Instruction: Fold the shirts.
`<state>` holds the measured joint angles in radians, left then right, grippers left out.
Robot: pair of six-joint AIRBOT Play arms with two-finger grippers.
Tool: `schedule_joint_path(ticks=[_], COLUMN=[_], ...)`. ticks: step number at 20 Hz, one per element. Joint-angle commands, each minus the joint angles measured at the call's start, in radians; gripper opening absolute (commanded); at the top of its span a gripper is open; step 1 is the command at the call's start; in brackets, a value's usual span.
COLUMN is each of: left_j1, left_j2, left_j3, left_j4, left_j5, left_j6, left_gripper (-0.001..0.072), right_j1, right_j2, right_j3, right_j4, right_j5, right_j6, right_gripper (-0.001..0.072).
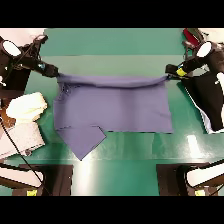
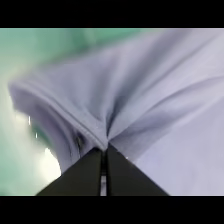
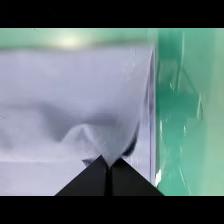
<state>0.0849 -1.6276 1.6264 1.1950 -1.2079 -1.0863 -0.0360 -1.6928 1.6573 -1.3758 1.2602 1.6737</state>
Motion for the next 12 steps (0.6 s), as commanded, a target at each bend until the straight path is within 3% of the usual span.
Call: schedule_joint_path(ticks=[1, 3, 4, 5, 6, 7, 12], left_j1=[0.001, 0.001, 0.001, 0.001, 0.001, 0.004, 0.051], left_j2=[-0.002, -0.002, -0.002, -0.002, -0.002, 0.000, 0.102], left_j3=[-0.023, -0.067, -0.091, -0.106, -0.111, -0.110, -0.163], left_j4=[0.061, 0.061, 0.061, 0.069, 0.098, 0.120, 0.089], left_j5=[-0.123, -0.123, -0.126, -0.134, -0.152, -0.174, -0.252], left_j6=[-0.026, -0.082, -0.103, -0.120, -0.155, -0.192, -0.275], left_gripper=[0.0024, 0.0038, 0.0320, 0.0537, 0.0552, 0.0552, 0.0552], right_j1=[0.027, 0.041, 0.040, 0.040, 0.040, 0.036, 0.009], right_j2=[-0.001, -0.001, -0.001, 0.000, 0.000, 0.000, 0.016], right_j3=[-0.065, -0.098, -0.101, -0.099, -0.089, -0.071, 0.027], right_j4=[-0.023, -0.022, -0.013, -0.002, 0.016, 0.029, 0.136], right_j5=[0.034, 0.019, 0.023, 0.025, 0.038, 0.060, 0.246], right_j6=[-0.007, -0.006, -0.007, -0.007, -0.008, -0.008, -0.114], right_gripper=[0.0012, 0.0014, 0.0019, 0.0137, 0.0291, 0.0348, 0.0343])
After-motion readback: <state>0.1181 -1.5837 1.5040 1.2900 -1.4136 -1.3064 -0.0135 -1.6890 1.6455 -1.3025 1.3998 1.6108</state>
